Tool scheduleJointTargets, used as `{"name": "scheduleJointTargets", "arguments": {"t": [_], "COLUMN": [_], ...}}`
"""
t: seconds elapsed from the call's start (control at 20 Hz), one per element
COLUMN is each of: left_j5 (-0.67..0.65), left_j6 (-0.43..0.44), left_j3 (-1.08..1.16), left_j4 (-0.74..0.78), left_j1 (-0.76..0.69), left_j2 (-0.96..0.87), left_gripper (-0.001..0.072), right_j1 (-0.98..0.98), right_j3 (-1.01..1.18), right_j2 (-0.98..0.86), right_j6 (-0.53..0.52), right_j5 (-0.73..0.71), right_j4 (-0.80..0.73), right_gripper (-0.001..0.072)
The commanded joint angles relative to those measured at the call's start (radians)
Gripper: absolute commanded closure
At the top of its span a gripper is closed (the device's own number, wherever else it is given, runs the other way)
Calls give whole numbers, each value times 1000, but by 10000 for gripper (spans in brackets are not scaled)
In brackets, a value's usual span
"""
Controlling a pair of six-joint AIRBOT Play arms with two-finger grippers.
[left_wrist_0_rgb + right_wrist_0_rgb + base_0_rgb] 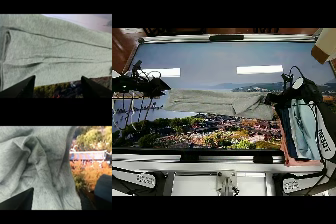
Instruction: Fold the shirts.
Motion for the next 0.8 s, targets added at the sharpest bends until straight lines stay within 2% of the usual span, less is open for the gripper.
{"name": "scheduleJointTargets", "arguments": {"t": [0.0, 0.3, 0.35, 0.4, 0.45, 0.5, 0.55, 0.65, 0.7, 0.75], "left_j5": [-27, -23, -19, -17, -17, -16, -16, -9, 3, 23], "left_j6": [0, 0, 0, 0, 0, 0, 0, 0, -1, -1], "left_j3": [9, 10, 10, 10, 10, 10, 10, 9, 9, 9], "left_j4": [0, -1, -1, -1, -1, -1, -1, -1, -1, -1], "left_j1": [-20, -68, -81, -97, -114, -134, -157, -221, -258, -303], "left_j2": [2, 2, 2, 2, 2, 2, 2, -2, -4, -6], "left_gripper": [41, 41, 41, 42, 43, 51, 137, 508, 592, 609], "right_j1": [-2, 34, 46, 56, 63, 63, 62, 62, 62, 63], "right_j3": [1, 1, 1, 2, 2, 2, 2, 2, 2, 2], "right_j2": [-48, -101, -101, -97, -87, -67, -40, 36, 83, 128], "right_j6": [-2, -3, -5, -4, -3, -8, -27, -44, -45, -45], "right_j5": [-23, -19, -18, -18, -17, -17, -17, -18, -15, -9], "right_j4": [68, 167, 166, 167, 167, 172, 185, 194, 197, 210], "right_gripper": [29, 43, 177, 457, 652, 647, 647, 647, 647, 647]}}
